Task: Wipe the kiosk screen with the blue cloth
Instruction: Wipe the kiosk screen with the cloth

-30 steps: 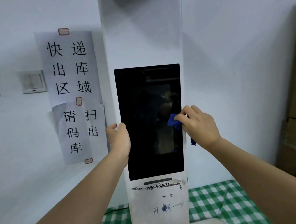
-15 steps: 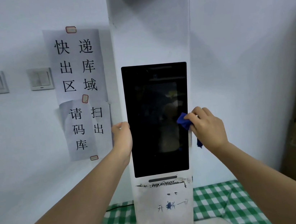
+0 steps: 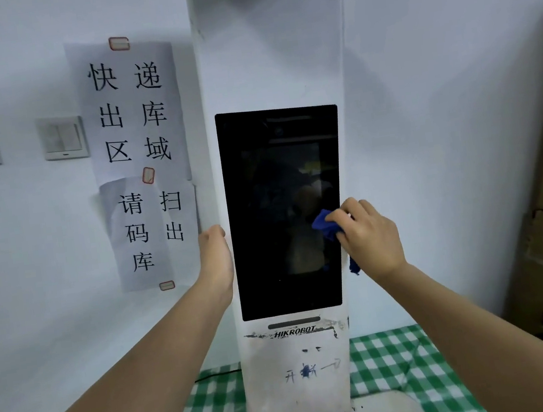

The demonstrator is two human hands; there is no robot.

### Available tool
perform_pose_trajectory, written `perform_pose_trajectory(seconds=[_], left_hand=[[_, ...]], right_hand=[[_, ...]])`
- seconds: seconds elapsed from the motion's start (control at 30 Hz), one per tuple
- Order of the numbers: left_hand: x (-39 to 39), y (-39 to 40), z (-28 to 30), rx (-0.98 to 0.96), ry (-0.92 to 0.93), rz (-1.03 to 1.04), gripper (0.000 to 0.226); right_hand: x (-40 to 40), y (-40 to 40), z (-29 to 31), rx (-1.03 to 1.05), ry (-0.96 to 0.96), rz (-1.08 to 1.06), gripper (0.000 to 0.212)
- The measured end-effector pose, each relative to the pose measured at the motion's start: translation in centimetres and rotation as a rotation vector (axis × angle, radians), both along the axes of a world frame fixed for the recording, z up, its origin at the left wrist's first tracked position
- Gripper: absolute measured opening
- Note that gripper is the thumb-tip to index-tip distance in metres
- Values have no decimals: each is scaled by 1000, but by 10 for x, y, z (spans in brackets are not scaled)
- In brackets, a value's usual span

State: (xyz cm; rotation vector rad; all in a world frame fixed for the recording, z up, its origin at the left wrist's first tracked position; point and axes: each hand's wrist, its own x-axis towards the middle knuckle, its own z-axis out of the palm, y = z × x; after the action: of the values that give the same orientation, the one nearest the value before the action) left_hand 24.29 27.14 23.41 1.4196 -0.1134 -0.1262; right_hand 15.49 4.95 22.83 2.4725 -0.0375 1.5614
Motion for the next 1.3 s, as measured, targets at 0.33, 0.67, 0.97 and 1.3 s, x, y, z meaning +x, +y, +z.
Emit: perform_pose_trajectory(seconds=[0.33,0.67,0.97,1.3], left_hand=[[8,2,-4,8,-18,-30,52],[4,4,-4,-1,-75,-21,31],[-3,6,1,24,-89,-38,21],[-3,7,2,0,-88,-20,12]], right_hand=[[20,31,-16,-150,61,61,37],[27,56,11,49,-62,72,25],[15,33,8,-57,-2,84,26],[33,68,-9,-158,55,117,36]])
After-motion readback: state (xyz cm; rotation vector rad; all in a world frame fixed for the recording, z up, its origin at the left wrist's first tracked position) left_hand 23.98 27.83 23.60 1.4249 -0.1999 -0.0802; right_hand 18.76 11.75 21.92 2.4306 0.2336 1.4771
